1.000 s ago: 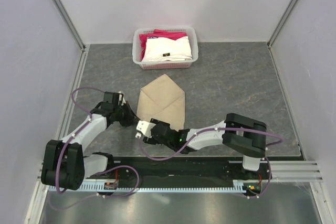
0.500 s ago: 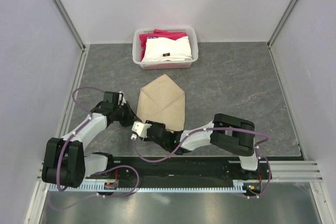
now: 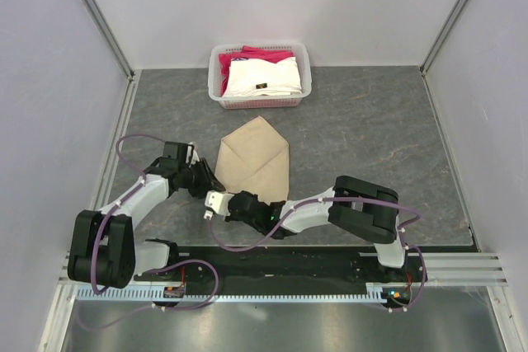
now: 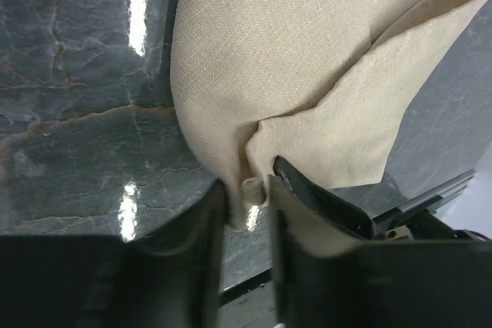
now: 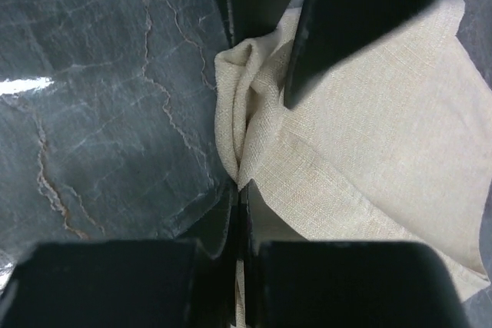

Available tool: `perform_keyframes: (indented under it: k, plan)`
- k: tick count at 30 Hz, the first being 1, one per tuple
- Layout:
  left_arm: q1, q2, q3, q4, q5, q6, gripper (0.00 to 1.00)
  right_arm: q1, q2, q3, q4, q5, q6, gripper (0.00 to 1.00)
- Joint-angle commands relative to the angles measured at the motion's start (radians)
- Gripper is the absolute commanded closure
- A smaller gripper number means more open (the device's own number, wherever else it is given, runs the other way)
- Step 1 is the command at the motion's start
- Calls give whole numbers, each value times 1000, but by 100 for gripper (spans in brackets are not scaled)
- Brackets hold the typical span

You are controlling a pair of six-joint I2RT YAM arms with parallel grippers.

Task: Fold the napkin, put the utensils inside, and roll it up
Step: Roll the napkin with the utensil

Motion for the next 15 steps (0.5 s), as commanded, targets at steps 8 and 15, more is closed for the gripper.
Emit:
perform_keyframes:
  k: [8, 15]
  plan:
    - [27, -72, -18, 140, -117, -44, 26, -163, -56, 209, -546, -390, 227, 100]
    - [25, -115, -73, 234, -141, -52, 25, -269, -40, 313, -757, -602, 294, 100]
